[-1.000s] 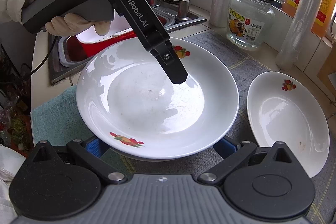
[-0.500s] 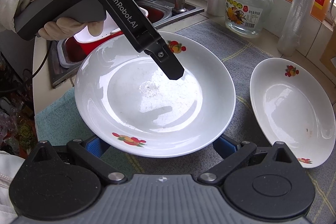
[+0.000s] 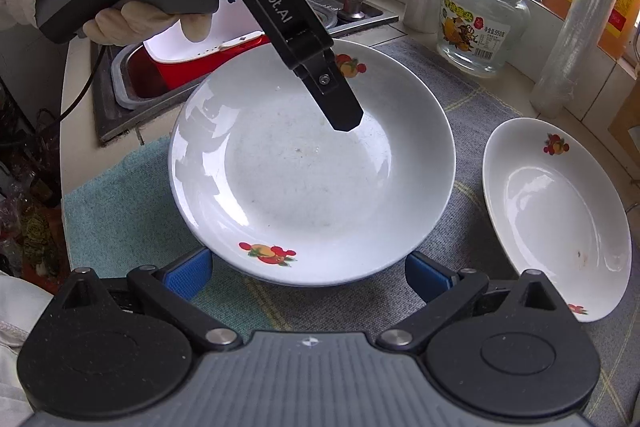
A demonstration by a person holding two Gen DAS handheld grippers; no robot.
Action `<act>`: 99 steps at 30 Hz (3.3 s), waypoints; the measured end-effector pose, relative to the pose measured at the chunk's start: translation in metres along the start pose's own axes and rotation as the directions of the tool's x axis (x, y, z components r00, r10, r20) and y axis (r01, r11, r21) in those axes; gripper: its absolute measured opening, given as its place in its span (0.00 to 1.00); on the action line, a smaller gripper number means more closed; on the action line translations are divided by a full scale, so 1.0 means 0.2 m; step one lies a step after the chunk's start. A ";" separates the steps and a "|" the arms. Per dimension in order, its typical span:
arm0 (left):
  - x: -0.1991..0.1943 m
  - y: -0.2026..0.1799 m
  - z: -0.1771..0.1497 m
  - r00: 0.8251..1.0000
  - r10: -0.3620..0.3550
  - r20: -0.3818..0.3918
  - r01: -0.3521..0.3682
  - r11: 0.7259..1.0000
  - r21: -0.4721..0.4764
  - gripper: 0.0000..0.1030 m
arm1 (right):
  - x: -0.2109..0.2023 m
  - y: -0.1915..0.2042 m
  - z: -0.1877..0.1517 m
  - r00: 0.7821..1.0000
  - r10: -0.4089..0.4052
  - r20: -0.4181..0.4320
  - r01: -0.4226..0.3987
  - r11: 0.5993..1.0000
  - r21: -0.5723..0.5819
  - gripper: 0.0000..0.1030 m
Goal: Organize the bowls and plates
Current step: 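Lower the held flower plate onto the plate stack with the left tool, then open the left tool to release the plate on the stack, then move the left tool to the white plate with residue on the towel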
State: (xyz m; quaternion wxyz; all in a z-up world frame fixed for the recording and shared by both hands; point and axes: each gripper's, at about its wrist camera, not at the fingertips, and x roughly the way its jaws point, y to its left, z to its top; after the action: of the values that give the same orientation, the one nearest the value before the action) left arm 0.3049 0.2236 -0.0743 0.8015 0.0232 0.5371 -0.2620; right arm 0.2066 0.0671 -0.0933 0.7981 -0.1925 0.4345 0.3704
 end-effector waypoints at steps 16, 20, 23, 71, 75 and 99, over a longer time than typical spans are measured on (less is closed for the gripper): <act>0.00 -0.03 -0.01 0.998 0.062 -0.018 -0.061 0.997 0.051 0.91 | -0.03 -0.03 0.02 0.999 0.004 0.042 -0.006 0.999 0.052 1.00; 0.01 -0.07 -0.01 0.995 0.103 -0.017 -0.100 0.991 0.094 0.91 | -0.04 -0.02 0.02 0.999 -0.003 0.050 0.000 0.999 0.043 1.00; 0.01 -0.10 -0.02 0.990 0.144 -0.006 -0.142 0.980 0.142 0.92 | -0.05 -0.01 0.02 0.998 -0.024 0.061 0.022 0.999 0.029 1.00; -0.11 -0.57 -0.32 0.906 0.121 0.406 -0.154 0.987 0.051 0.98 | -0.35 -0.31 -0.33 0.890 -0.454 -0.041 0.442 0.838 0.321 1.00; -0.06 -0.60 -0.31 0.916 0.121 0.382 -0.146 0.989 0.036 0.98 | -0.34 -0.38 -0.38 0.893 -0.446 -0.059 0.440 0.839 0.320 1.00; 0.11 -0.75 -0.07 0.916 0.303 0.262 -0.265 0.949 -0.172 0.98 | -0.10 -0.82 -0.42 0.973 -0.229 0.033 0.213 0.942 0.258 1.00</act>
State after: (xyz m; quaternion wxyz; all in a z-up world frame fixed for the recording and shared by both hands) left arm 0.2324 0.0912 -0.0627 0.8998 0.0095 0.4229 -0.1068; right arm 0.2779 -0.1000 -0.1256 0.8657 -0.1252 0.4286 0.2261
